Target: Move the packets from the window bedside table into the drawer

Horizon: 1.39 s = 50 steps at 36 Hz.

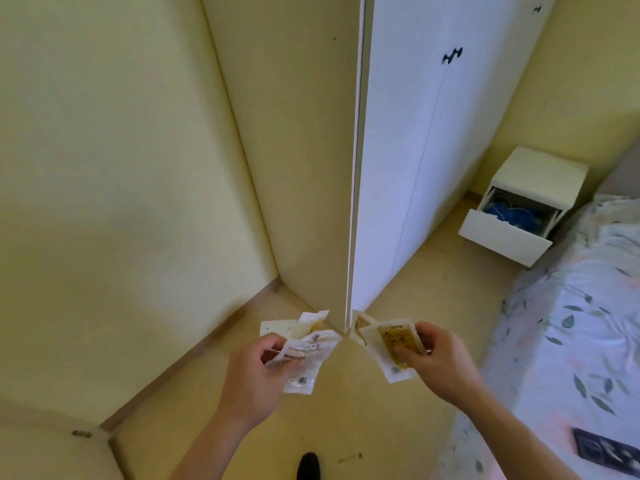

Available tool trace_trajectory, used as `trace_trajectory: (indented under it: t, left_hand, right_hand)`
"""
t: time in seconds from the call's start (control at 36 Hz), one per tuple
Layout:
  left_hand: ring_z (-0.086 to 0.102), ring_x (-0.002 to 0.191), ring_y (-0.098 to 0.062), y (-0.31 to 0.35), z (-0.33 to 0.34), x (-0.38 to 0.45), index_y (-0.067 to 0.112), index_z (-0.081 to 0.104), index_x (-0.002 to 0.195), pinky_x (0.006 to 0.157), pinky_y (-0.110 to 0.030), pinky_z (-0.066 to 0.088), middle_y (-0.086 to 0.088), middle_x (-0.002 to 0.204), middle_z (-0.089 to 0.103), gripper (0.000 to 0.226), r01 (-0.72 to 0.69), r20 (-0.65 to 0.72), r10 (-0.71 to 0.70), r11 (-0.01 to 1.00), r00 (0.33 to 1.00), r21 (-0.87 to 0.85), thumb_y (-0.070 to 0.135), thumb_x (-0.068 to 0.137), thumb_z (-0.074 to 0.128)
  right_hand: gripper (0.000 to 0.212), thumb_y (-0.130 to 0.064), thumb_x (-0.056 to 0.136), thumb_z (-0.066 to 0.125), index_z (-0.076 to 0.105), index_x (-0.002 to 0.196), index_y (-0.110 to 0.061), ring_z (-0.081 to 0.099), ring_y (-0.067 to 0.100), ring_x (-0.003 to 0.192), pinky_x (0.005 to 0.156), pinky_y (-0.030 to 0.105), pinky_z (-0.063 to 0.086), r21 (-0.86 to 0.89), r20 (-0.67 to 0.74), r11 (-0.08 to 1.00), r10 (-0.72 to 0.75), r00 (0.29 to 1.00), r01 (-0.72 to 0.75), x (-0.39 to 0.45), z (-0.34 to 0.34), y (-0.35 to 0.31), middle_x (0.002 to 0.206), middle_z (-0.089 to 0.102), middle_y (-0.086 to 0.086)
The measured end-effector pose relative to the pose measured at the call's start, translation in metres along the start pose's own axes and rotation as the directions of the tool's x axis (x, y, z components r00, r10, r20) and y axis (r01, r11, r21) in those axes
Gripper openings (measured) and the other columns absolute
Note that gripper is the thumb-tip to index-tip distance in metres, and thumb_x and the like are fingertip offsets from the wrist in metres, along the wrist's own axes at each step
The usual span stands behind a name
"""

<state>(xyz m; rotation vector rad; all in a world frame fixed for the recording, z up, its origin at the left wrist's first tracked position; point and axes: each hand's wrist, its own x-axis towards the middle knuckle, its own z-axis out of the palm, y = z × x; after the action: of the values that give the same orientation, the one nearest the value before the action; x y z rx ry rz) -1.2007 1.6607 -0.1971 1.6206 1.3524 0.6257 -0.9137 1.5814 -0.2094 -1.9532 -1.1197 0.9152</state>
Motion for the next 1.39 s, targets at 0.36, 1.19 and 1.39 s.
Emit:
trace_trajectory:
  t: [0.36,1.19,1.39]
  left_hand:
    - [0.067,0.069,-0.007,0.087,0.105,0.193,0.021,0.074,0.078,0.057,-0.017,0.046,0.007,0.077,0.075,0.014,-0.214,0.49,0.181,0.977,0.853,0.011,0.029,0.077,0.087]
    - [0.069,0.077,-0.006,0.309,0.455,0.602,0.026,0.073,0.079,0.065,-0.023,0.054,0.015,0.081,0.075,0.012,-0.28,0.577,0.191,0.958,0.794,0.068,0.024,0.079,0.084]
    - [0.069,0.08,-0.006,0.342,0.531,0.697,0.026,0.074,0.086,0.066,-0.021,0.056,0.013,0.083,0.075,0.013,-0.272,0.642,0.154,0.958,0.751,0.088,0.027,0.079,0.084]
  right_hand:
    - [0.021,-0.026,0.086,0.079,0.071,0.105,-0.033,0.068,-0.001,0.085,0.07,0.015,0.052,0.156,-0.379,0.952,0.303,0.874,-0.263,0.064,-0.072,0.038,0.092,0.072,-0.018]
    - [0.014,-0.021,0.087,0.077,0.071,0.093,-0.031,0.073,0.007,0.08,0.072,0.032,0.061,0.342,-0.499,0.858,0.512,0.7,-0.384,0.448,-0.391,0.146,0.085,0.076,-0.013]
    - [0.015,-0.018,0.09,0.074,0.068,0.102,-0.026,0.071,0.01,0.084,0.064,0.023,0.053,0.451,-0.5,0.804,0.587,0.637,-0.386,0.53,-0.432,0.163,0.094,0.075,-0.008]
